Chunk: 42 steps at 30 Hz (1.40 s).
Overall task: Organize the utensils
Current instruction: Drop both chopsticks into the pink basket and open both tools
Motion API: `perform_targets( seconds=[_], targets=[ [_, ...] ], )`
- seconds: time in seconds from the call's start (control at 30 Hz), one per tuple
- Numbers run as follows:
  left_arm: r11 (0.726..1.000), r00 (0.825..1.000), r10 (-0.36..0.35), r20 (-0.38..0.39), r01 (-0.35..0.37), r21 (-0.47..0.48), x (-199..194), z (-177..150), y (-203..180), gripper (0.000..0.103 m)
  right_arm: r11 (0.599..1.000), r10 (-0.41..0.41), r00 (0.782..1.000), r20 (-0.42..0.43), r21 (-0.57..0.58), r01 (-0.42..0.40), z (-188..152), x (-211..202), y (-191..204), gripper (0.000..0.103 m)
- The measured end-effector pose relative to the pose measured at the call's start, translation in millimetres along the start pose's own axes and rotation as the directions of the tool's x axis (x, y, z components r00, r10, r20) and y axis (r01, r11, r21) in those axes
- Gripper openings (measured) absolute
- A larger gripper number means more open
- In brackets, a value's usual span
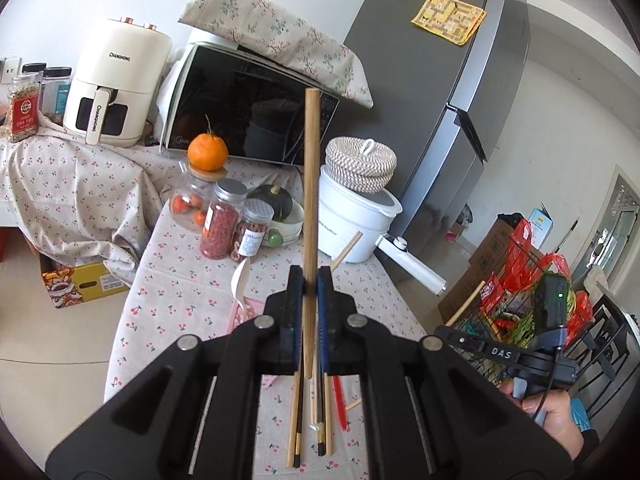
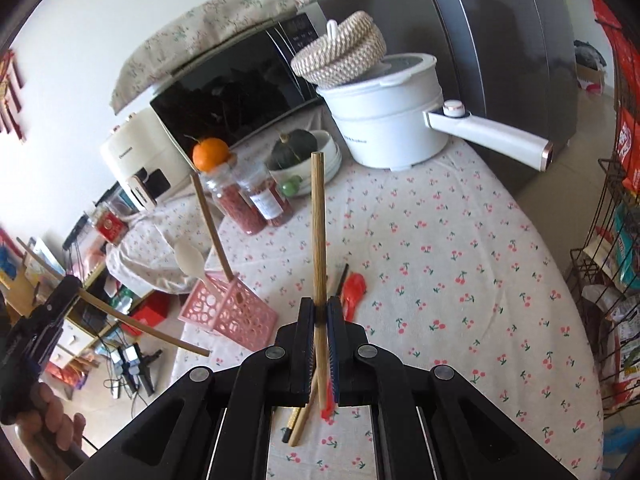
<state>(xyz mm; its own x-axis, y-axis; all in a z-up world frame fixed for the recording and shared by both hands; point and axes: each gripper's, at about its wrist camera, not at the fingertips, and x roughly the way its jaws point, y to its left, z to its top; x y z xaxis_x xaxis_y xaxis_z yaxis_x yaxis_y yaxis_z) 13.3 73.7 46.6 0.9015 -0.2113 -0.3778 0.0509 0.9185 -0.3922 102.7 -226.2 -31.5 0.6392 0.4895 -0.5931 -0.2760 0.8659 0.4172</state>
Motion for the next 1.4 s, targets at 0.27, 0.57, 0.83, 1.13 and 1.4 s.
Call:
perform_targets(
  seconds=[0.27,0.57,0.83,1.13,1.4],
  targets=[
    [0.997,0.995,0.077,0.064,-0.075,-0.034,19,11,22,0.008,0.993,0.118,0.985,0.130,-0.014,-0.117,27,-29,28,0.006],
    [0.991,0.991,0.128,-0.042,-0.129,-0.036,69,6,36,0.008,0.978,0.209,0.962,0.174,-0.027,-0.208,36,-16,61,0.007],
    [0.984,0.981,0.137,-0.135,-0.150,-0.096,92,-2,46,0.045,0.980,0.191,0.964,0.185,0.018,-0.198,31,22,69,0.007],
    [0.967,0.961,0.215,-0.173,-0.234,-0.101,66,-8,63,0.081,0.988,0.146,0.980,0.134,0.020,-0.150,25,61,78,0.007],
    [0.962,0.936,0.216,-0.278,-0.253,-0.103,60,-26,85,0.083,0.987,0.149,0.985,0.081,0.047,-0.153,24,89,81,0.022]
  ],
)
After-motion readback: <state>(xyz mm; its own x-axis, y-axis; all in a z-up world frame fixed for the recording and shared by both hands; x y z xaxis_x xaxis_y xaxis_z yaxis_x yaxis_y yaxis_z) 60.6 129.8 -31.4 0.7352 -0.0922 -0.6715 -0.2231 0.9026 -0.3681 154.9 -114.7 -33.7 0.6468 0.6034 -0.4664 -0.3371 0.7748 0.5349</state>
